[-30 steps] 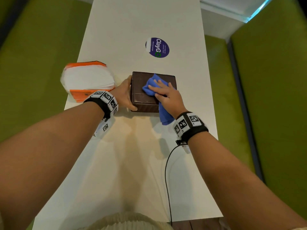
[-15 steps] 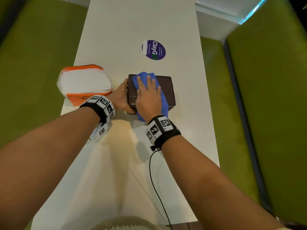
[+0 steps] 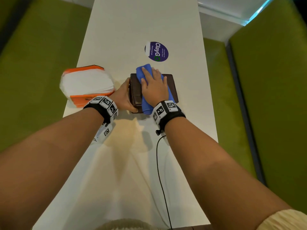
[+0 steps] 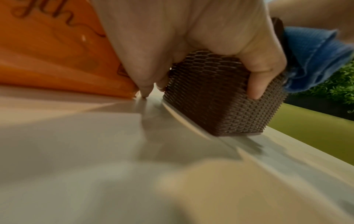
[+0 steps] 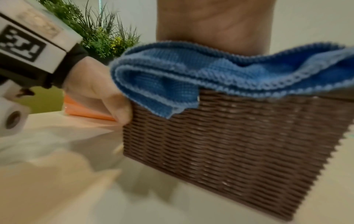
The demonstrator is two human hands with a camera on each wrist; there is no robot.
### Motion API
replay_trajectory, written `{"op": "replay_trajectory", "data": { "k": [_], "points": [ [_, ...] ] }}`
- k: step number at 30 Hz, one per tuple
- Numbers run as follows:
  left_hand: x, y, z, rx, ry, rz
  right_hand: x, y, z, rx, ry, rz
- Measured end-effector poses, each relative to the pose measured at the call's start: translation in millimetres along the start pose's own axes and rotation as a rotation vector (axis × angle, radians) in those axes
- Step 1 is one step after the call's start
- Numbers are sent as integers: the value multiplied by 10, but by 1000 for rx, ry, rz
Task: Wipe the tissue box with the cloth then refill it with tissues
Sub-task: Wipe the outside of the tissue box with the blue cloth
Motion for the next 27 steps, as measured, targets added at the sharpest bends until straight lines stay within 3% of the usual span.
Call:
{"op": "replay_trajectory", "data": {
  "k": [5,12,16,22,27],
  "points": [
    [-3,29,-88,-7,-38,-24,-131,16,438,161,113,21],
    [-28,81,-127,43,-24,-30,-229,-35,829,343,637,112],
    [-55,118,-99,73,-5,-57,-203,-91,1027,384,833,86],
    [-94,199,-61,97,12,-69,-279,-183,1365,411,591,79],
    [-120,245,-91,72,-6,-96,-140,-226,1503,398,291,-67]
  ]
}}
Point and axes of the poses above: each hand's wrist, its own y-axis towards the middle knuckle, its own x-axis out of the palm, z = x × y, the point moved 5 cm from there along y, towards the middle knuckle, and after that the axes turned 13 degrees about -z, right-handed, at the moved point
